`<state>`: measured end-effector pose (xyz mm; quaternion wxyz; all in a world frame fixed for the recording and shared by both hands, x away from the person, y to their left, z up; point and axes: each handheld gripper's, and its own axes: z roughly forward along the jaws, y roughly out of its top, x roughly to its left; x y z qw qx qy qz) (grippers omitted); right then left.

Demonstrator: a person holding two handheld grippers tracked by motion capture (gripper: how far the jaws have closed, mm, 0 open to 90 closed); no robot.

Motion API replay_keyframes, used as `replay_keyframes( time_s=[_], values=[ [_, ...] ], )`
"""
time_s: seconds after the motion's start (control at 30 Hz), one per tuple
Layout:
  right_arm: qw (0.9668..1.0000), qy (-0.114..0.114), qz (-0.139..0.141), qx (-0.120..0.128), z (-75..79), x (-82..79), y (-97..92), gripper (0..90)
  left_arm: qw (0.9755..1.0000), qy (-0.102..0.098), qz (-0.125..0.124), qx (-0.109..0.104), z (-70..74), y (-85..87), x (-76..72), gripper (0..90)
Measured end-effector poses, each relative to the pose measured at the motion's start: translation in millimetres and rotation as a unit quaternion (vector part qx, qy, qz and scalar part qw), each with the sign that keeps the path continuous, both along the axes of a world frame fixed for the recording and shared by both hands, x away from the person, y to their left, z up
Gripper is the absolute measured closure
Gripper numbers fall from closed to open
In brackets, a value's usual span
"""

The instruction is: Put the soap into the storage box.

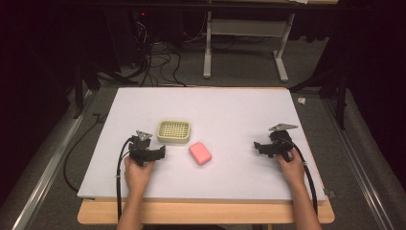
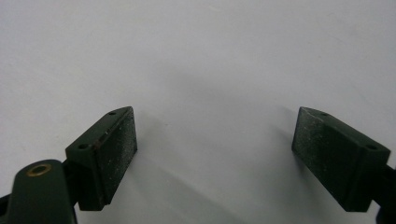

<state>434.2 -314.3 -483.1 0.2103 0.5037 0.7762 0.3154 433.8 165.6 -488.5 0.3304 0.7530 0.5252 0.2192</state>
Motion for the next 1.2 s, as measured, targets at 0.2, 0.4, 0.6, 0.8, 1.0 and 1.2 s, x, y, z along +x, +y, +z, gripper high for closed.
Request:
replay_keyframes(
  time_s=[0.2,0.4,0.6,0.8,1.0,1.2],
  values=[
    [1.0,0.0,0.0,0.0,0.0,-0.1,0.0,14.5,1.0,0.0,0.0,0.0,0.0,-0.1,-0.2,15.6],
    [1.0,0.0,0.0,0.0,0.0,0.0,0.0,14.5,1.0,-0.001,0.0,0.001,0.1,-0.2,-0.4,15.7],
    [1.0,0.0,0.0,0.0,0.0,0.0,0.0,14.5,1.0,-0.001,0.001,0.0,0.0,-0.2,-0.3,15.7],
    [1.0,0.0,0.0,0.0,0.0,0.0,0.0,14.5,1.0,0.0,0.0,-0.001,0.0,0.1,0.0,15.6],
    [1.0,0.0,0.0,0.0,0.0,0.1,0.0,14.5,1.0,0.002,0.0,-0.002,0.1,0.3,0.8,15.4],
    [1.0,0.001,-0.001,0.001,0.1,0.1,0.0,14.5,1.0,0.003,0.0,-0.001,0.5,0.1,0.9,15.5]
  ],
)
